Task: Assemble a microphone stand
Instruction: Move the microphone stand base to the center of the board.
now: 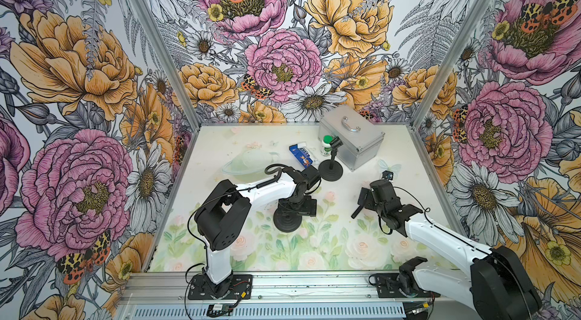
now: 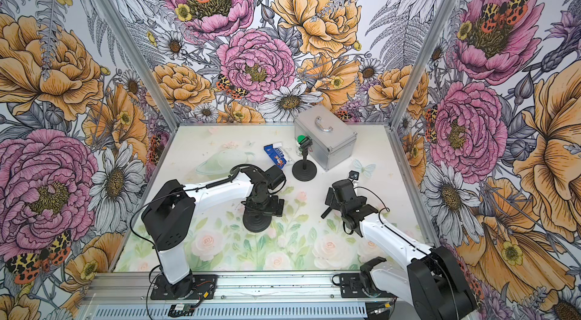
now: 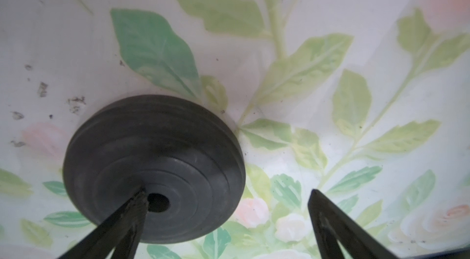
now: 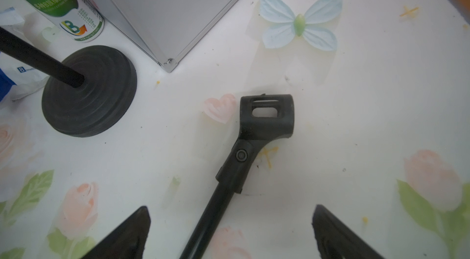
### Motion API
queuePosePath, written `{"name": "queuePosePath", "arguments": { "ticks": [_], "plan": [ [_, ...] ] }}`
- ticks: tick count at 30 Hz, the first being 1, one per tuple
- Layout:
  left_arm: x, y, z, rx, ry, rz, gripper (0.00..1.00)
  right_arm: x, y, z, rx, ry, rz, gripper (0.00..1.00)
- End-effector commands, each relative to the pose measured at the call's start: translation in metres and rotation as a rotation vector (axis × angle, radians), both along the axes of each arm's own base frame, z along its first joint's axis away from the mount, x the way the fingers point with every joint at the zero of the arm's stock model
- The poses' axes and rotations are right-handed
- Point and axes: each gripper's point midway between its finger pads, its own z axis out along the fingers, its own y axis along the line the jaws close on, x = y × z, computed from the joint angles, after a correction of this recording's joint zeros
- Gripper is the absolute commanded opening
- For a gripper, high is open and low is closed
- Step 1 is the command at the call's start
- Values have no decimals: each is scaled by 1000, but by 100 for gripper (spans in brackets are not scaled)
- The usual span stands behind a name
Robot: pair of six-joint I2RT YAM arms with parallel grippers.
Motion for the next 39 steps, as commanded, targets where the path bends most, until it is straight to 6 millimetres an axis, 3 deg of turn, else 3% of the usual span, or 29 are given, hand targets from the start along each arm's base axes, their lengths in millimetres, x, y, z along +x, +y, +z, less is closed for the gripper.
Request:
{"name": "queuePosePath", "arguments": {
  "ticks": [1, 10, 22, 33, 39],
  "plan": [
    [-6, -25, -19, -49, 48, -80, 99, 4, 0, 5, 3, -3, -6, 100],
    [-10, -54, -19, -99, 78, -113, 99, 4, -1, 1, -2, 10, -8, 100],
    [-5, -14, 3, 2, -30, -30, 99, 4, -2, -2, -6, 22, -11, 100],
    [5, 12, 2, 114, -77, -8, 99, 4, -2, -1, -2, 20, -11, 100],
    [1, 9, -10, 109, -25, -15, 99, 5, 0, -2, 3, 26, -8, 100]
  ]
}}
